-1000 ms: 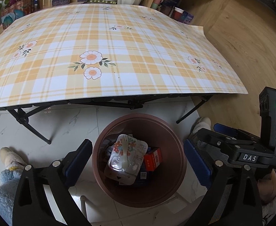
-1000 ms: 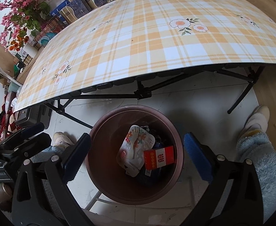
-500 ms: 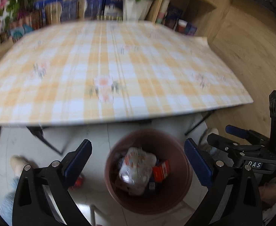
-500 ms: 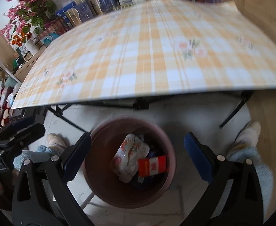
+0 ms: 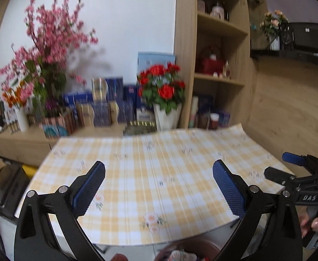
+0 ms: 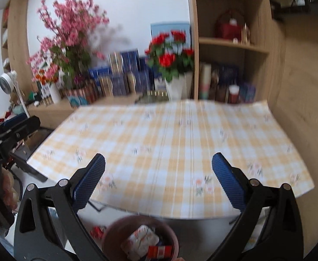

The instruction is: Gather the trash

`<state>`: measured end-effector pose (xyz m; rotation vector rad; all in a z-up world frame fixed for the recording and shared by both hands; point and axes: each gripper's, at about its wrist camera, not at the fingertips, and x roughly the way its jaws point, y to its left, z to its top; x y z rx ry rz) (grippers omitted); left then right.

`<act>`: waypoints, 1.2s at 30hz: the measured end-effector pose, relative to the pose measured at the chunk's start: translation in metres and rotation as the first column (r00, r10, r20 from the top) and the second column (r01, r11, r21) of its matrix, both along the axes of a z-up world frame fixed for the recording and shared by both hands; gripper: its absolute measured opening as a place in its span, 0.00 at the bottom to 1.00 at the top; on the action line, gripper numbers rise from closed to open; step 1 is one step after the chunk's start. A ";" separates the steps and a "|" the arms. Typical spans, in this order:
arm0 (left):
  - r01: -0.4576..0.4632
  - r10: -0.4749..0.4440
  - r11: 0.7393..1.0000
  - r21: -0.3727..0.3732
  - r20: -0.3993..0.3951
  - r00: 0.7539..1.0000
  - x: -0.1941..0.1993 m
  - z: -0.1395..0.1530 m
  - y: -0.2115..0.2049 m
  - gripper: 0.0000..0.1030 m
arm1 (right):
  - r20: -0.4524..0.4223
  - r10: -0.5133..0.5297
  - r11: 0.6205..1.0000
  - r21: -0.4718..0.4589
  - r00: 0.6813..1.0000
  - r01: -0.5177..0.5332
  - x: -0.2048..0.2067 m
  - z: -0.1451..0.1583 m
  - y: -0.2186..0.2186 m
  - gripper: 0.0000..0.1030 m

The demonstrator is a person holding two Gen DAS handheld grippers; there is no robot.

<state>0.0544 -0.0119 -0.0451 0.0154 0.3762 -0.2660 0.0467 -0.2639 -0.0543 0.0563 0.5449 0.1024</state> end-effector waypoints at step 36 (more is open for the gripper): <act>-0.063 0.057 0.994 0.089 0.068 0.996 -0.024 0.040 -0.016 0.94 | 0.082 -0.008 1.000 0.003 0.997 0.008 -0.023 0.041 0.004 0.94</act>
